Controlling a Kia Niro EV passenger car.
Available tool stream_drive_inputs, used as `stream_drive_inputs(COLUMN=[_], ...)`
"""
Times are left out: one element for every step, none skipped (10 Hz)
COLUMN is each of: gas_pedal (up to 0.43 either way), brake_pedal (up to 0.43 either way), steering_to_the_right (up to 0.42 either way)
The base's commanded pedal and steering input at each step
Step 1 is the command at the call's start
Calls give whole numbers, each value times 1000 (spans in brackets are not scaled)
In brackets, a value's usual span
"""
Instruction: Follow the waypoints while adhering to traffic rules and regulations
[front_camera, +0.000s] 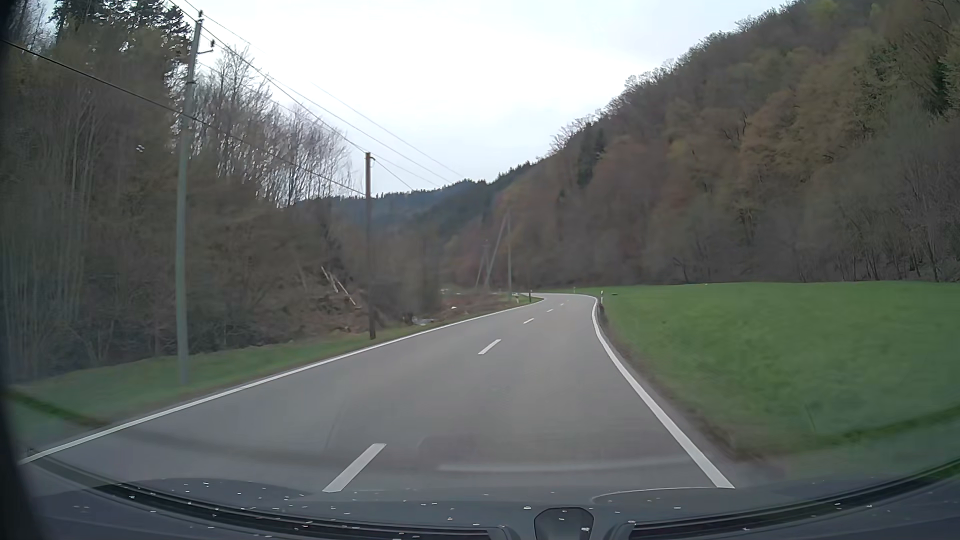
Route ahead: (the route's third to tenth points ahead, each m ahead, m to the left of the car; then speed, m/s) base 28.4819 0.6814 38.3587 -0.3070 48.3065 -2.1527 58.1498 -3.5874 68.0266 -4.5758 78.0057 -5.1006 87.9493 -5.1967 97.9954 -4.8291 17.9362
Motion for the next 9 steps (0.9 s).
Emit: stream_drive_inputs(gas_pedal=[0, 0, 0, 0, 0, 0, 0, 0, 0], brake_pedal=[0, 0, 0, 0, 0, 0, 0, 0, 0], steering_to_the_right=[33, 31, 29, 28, 27, 24, 21, 20, 18])
